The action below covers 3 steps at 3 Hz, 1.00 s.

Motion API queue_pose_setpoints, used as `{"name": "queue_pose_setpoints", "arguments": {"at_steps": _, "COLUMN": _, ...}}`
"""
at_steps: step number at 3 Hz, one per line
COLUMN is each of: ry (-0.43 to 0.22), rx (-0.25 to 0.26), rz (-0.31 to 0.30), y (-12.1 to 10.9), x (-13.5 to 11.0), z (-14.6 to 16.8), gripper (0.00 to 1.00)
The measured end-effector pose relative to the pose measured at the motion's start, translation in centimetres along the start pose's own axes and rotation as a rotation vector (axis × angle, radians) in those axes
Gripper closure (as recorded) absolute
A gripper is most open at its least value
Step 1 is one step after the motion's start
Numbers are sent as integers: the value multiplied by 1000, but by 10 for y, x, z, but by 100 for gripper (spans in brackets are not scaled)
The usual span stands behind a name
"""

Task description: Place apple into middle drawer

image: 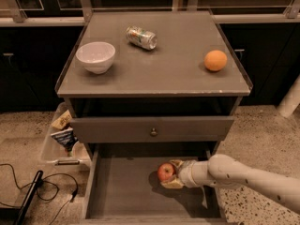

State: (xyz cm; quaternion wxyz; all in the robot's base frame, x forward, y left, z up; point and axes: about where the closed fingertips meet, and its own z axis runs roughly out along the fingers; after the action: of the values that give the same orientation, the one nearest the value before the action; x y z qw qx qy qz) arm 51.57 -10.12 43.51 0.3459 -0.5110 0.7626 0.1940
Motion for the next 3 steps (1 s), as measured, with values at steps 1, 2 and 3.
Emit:
{"name": "queue_pose_setpoints", "arguments": {"at_steps": 1, "ry": -62, "rx": -27, "rz": -45, "y": -5, "x": 13, "z": 21, "gripper": 100}}
{"name": "queue_pose_setpoints", "arguments": {"at_steps": 2, "ry": -105, "rx": -70, "rz": -70, "y": -4, "x": 23, "z": 42, "gripper": 100}}
{"name": "queue_pose_setpoints", "arguments": {"at_steps": 3, "ry": -106, "rx": -109, "rz": -88, "y": 2, "x": 33, "z": 57, "gripper": 100}}
